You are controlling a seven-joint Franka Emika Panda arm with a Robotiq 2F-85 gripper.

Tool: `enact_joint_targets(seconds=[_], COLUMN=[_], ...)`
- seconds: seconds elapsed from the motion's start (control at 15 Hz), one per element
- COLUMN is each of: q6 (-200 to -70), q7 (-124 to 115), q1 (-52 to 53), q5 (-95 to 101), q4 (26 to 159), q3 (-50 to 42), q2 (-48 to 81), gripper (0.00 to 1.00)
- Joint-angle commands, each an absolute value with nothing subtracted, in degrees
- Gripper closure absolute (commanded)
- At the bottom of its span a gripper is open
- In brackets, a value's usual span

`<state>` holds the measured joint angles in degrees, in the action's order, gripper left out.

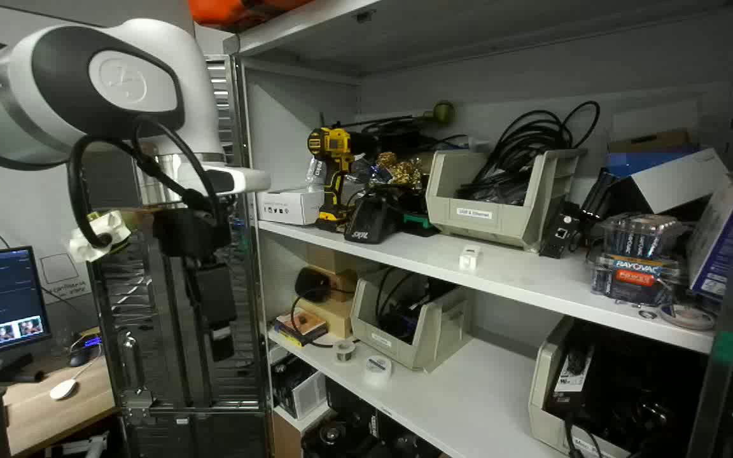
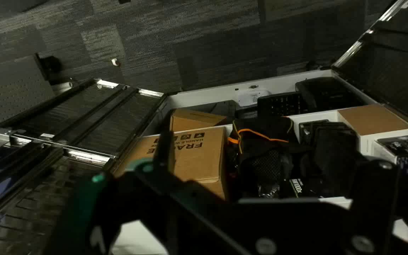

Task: Put the white cable in the storage box

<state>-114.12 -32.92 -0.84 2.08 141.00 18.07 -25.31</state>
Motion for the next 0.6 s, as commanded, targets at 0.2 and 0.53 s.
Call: enact_joint_targets(seconds=[0.2, 0.53], q6=[-114.0, -113.7], q7=[-33.47, -32.17], q1=[0.67, -0.73], q5=[2.74, 6.77], q4=[139.93, 137.74], q3=[16.69, 15.5], q2=[-25.17, -23.3], gripper=[0.0, 0.0])
